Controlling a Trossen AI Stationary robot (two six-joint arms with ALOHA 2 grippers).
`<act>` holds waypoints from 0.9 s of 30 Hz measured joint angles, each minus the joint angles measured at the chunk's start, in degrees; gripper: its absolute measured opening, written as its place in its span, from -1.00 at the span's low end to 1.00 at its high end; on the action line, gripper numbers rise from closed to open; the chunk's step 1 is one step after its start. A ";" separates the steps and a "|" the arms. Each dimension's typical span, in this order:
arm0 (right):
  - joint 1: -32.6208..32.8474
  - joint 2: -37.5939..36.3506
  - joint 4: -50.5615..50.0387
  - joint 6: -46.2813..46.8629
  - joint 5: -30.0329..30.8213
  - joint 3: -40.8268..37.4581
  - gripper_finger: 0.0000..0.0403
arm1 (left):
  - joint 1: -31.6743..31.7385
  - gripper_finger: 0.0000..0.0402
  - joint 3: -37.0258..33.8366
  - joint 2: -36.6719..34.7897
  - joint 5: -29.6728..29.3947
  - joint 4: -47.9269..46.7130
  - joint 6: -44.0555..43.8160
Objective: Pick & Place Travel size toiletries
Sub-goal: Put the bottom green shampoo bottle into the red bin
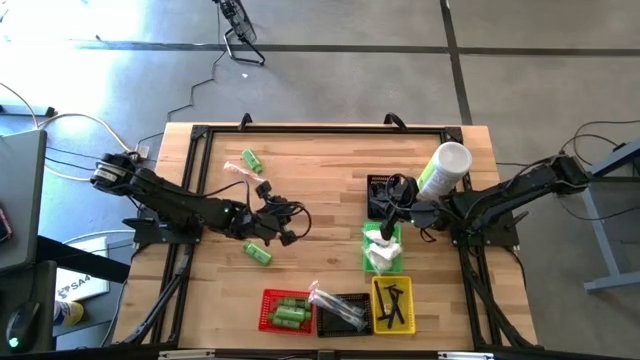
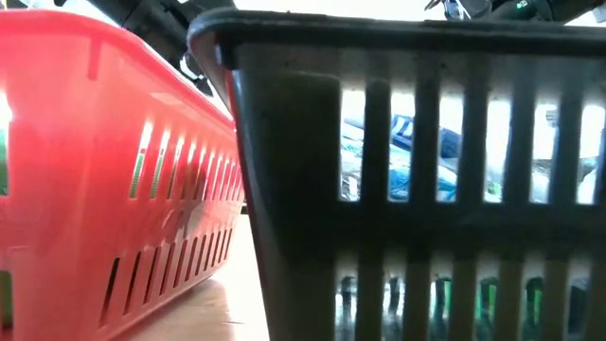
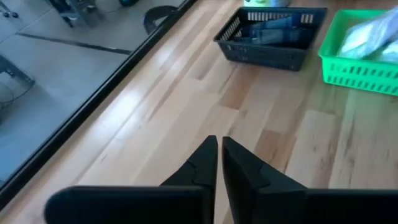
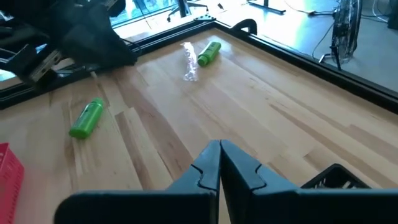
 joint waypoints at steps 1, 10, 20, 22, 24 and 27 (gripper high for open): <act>0.00 0.00 0.00 -0.22 -0.12 0.00 -0.99 | 0.10 -0.93 0.00 -0.41 -0.37 -0.86 -0.45; 0.00 0.00 0.44 -0.89 -0.10 0.00 -0.99 | 5.13 -0.99 -0.34 -7.02 2.41 -9.29 0.01; 0.00 0.00 0.45 -1.18 -0.34 0.00 -0.99 | 9.86 -0.99 -11.55 -9.09 11.36 0.15 -4.14; 0.00 0.00 0.53 -1.24 -0.35 0.00 -0.99 | 10.49 -0.99 -12.91 -9.09 12.91 2.78 -4.20; 0.00 0.00 0.53 -1.24 -0.36 0.00 -0.99 | 11.01 -0.99 -13.58 -9.25 14.79 3.89 -4.21; 0.00 0.00 0.55 -1.24 -0.41 0.00 -0.99 | 11.29 -0.99 -13.81 -9.85 19.45 5.00 -4.15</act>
